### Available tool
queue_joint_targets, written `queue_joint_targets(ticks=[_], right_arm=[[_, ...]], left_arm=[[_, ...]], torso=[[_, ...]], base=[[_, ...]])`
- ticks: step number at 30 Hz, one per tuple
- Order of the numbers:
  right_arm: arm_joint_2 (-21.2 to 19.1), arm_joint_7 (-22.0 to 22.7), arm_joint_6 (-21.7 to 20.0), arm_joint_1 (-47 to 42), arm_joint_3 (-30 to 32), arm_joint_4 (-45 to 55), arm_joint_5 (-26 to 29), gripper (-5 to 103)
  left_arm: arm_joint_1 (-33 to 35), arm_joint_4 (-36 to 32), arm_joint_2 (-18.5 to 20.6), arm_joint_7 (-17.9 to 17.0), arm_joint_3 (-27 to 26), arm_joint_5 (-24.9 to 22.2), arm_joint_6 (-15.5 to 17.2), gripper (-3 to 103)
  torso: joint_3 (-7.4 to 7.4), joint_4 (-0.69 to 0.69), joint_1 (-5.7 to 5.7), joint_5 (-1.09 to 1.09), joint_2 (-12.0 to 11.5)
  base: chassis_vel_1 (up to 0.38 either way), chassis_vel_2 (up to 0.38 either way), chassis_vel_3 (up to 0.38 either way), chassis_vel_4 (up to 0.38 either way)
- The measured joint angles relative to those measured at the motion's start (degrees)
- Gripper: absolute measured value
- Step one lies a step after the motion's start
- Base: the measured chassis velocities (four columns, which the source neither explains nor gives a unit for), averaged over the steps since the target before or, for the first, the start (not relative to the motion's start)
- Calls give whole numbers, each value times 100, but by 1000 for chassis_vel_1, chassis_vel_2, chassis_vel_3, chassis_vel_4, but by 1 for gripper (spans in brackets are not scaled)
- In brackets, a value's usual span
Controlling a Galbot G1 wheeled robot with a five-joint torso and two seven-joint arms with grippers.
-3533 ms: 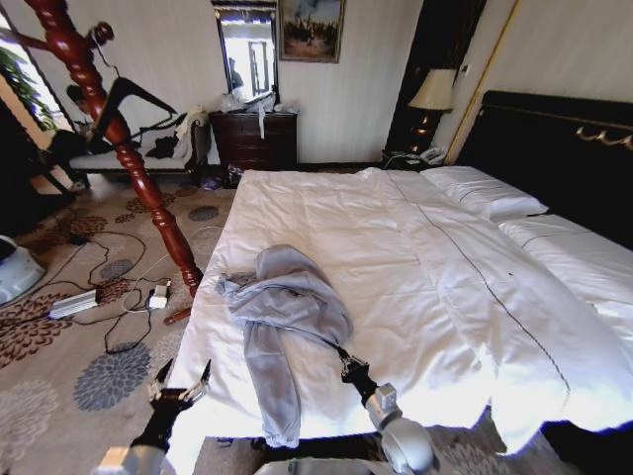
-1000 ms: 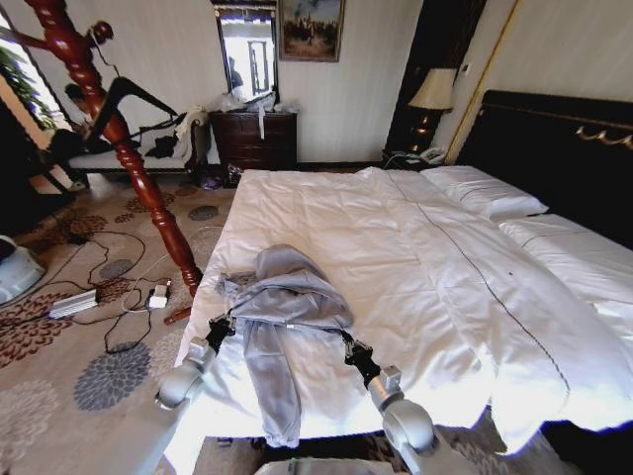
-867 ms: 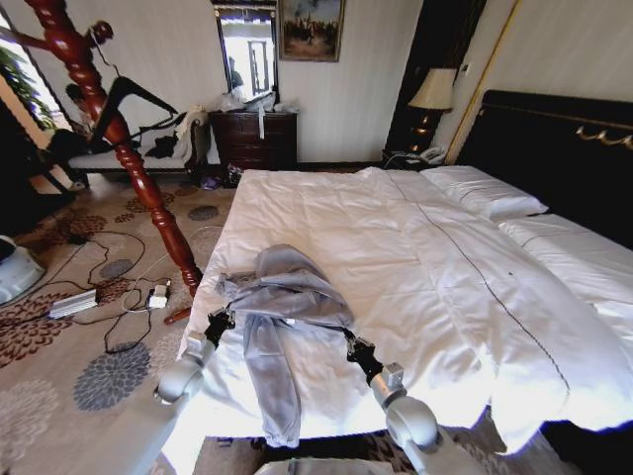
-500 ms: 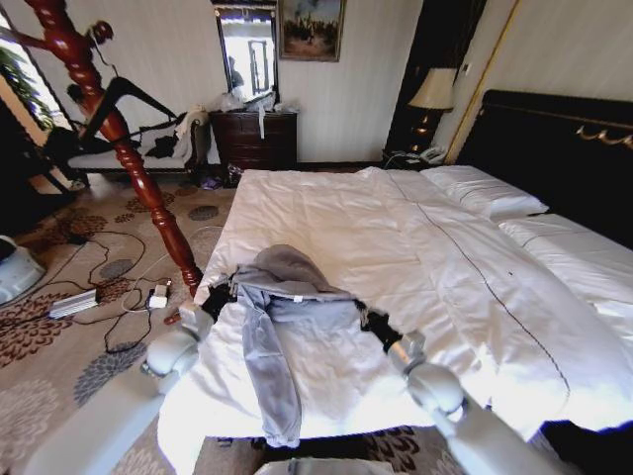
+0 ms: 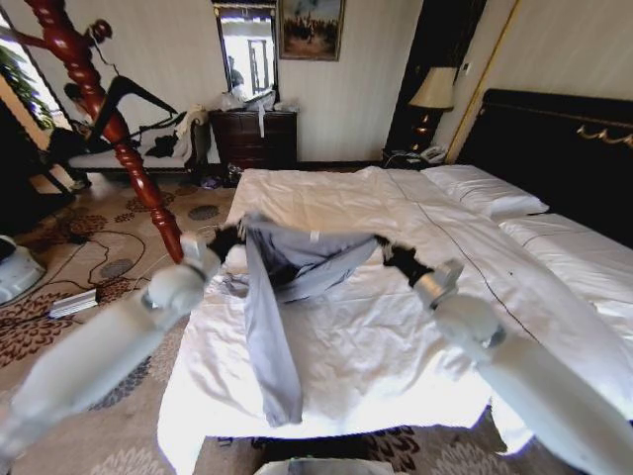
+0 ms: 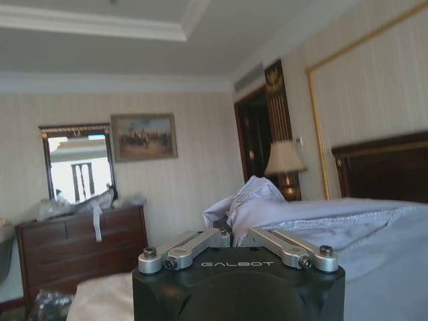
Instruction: Pick up the clothes from the bed and hang them on the clothes hanger.
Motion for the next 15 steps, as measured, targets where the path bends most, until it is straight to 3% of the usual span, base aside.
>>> queue_joint_targets(ticks=[8, 12, 15], right_arm=[[-225, 9, -27, 1361, -570, -458, 526, 0], [18, 21, -77, 2783, -1339, -900, 741, 0], [211, 22, -81, 3326, -1686, -1181, 775, 0]], left_arm=[[-1511, 396, -136, -114, 696, -572, 182, 0], [-2830, 1130, -596, -135, 1373, -941, 285, 0], [-3188, 1442, -809, -133, 1585, -1013, 306, 0]], torso=[[-1, -5, 0, 0, 0], [-1, -4, -1, 0, 0], [0, -2, -1, -3, 0]], base=[[0, 0, 0, 0], [0, 0, 0, 0], [0, 0, 0, 0]])
